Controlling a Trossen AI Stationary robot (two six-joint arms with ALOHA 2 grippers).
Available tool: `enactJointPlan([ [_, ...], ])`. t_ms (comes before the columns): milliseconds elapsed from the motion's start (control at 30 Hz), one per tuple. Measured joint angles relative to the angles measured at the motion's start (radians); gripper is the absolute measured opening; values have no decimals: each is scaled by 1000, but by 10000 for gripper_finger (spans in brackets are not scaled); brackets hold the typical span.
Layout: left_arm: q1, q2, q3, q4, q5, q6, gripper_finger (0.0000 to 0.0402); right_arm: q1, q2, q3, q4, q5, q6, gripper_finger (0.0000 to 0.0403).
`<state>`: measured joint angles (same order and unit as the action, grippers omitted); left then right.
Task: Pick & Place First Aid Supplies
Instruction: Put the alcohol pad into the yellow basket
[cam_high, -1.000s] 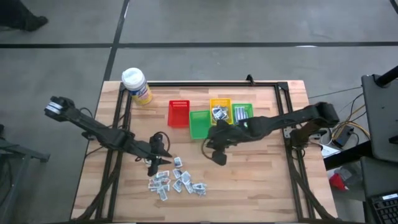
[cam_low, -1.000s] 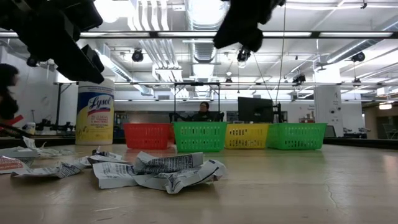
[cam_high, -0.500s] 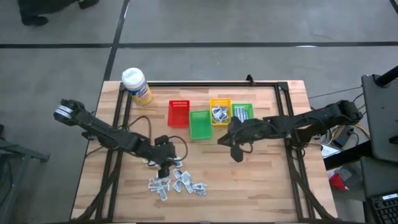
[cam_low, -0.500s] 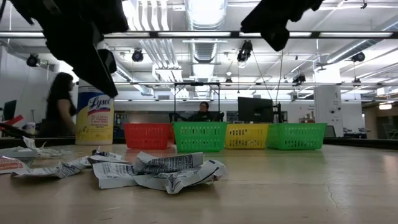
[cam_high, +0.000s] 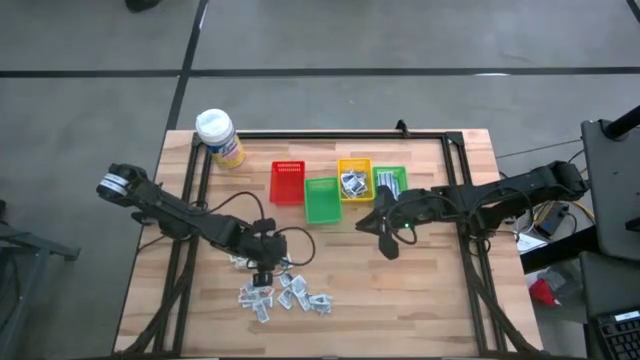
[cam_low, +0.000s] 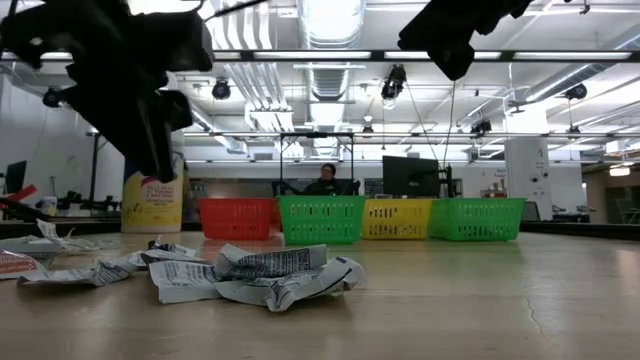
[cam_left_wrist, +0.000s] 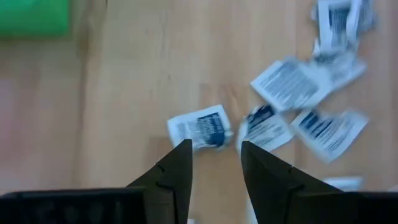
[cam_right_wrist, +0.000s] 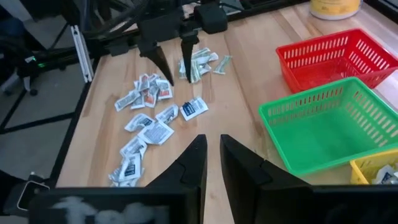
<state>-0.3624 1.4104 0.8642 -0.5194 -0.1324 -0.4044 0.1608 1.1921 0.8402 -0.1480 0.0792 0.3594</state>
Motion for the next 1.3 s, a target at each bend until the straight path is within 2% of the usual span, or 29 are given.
enactJointPlan([
  [233,40,0,0,4,71,-602,131,0,0,0,-2,0,-13,44],
  [467,56,17,0,13,67,-953,131,0,0,0,-2,0,-23,45],
  [1033,64,128,0,30,72,-1240,131,1,0,0,-4,0,-46,45],
  [1300,69,179,0,33,80,-1272,131,1,0,0,-4,0,-49,45],
])
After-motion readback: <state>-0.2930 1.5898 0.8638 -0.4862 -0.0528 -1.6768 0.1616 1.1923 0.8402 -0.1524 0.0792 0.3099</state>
